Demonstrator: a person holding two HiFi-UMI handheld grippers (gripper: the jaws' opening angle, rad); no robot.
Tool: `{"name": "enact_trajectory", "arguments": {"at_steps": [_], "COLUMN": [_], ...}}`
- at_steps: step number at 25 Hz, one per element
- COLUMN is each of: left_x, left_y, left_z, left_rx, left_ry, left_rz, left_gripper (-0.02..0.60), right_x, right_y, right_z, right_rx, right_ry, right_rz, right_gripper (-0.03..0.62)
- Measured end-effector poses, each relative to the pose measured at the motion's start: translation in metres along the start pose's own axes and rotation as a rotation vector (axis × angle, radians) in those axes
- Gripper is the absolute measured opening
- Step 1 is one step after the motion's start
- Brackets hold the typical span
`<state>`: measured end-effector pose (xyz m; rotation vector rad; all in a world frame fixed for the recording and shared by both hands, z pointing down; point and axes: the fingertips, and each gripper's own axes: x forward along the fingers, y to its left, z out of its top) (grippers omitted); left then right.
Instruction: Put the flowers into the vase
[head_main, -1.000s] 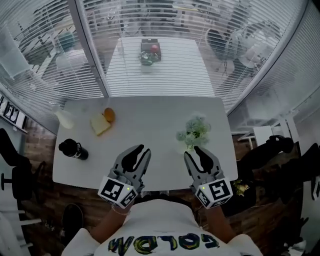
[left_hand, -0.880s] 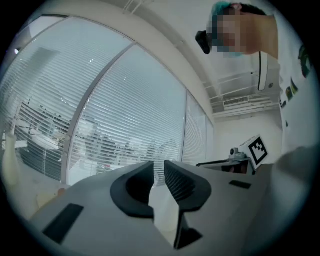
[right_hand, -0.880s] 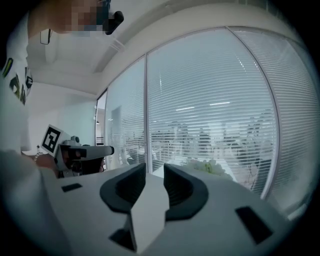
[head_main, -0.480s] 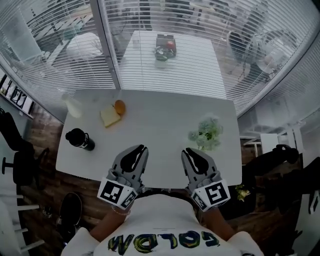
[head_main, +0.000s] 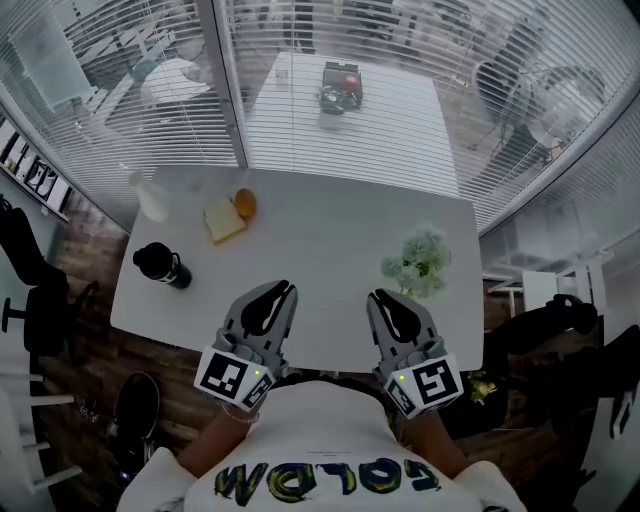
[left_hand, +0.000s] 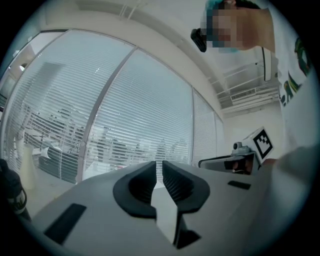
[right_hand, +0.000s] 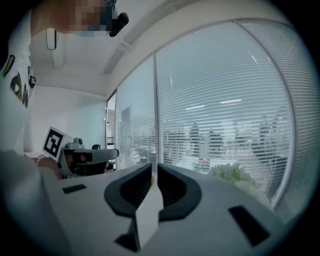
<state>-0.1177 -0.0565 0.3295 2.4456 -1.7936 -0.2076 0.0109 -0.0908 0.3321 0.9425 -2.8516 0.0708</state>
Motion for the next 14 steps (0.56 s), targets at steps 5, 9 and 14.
{"name": "enact_trajectory", "arguments": {"at_steps": [5, 9, 14], "left_x": [0.002, 0.002, 0.000], "left_y": [-0.008, -0.010, -0.014], "left_z": [-0.001, 0.001, 0.005], "left_rx": [0.004, 0.009, 0.014], "left_ry": [0.003, 0.001, 0.004], "left_rz": [-0.016, -0.018, -0.017], "left_gripper": [0.050, 0.051, 0.049], "right_x": [-0.004, -0.007, -0.012], "right_y": [-0.002, -0.003, -0.002], "right_z": [0.001, 0.002, 0.007], "right_rx": [-0.005, -0.008, -0.013], "right_ry": [-0.002, -0.004, -0.008], "right_rz": [0.000, -0.004, -0.001], "right_gripper": [0.044, 0.043, 0.043]}}
